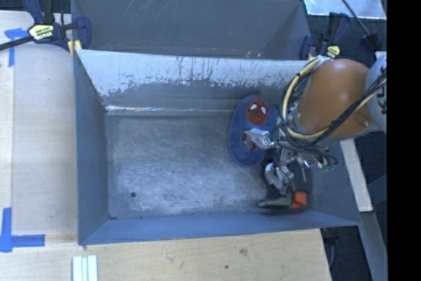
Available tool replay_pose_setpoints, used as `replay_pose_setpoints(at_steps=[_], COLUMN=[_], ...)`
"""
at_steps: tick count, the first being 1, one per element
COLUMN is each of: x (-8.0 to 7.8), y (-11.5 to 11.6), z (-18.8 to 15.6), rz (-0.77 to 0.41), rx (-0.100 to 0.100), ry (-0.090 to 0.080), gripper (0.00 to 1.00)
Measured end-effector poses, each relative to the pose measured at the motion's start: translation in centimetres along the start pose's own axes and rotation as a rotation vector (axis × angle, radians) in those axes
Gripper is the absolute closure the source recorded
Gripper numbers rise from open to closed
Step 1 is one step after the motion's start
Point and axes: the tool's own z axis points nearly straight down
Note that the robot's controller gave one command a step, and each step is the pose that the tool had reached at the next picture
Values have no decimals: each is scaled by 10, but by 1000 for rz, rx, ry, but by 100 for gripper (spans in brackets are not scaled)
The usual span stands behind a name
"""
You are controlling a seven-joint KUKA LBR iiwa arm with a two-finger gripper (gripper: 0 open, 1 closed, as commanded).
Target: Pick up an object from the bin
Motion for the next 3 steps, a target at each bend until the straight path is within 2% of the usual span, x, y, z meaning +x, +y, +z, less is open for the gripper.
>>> replay_pose_setpoints(at_steps=[1,2,3], x=[5,6,7], y=[-2,18,18], z=[-3,-114,-110], rz=[3,2,5], rx=[-6,18,14], ry=[22,9,16], gripper=[100,100,0])
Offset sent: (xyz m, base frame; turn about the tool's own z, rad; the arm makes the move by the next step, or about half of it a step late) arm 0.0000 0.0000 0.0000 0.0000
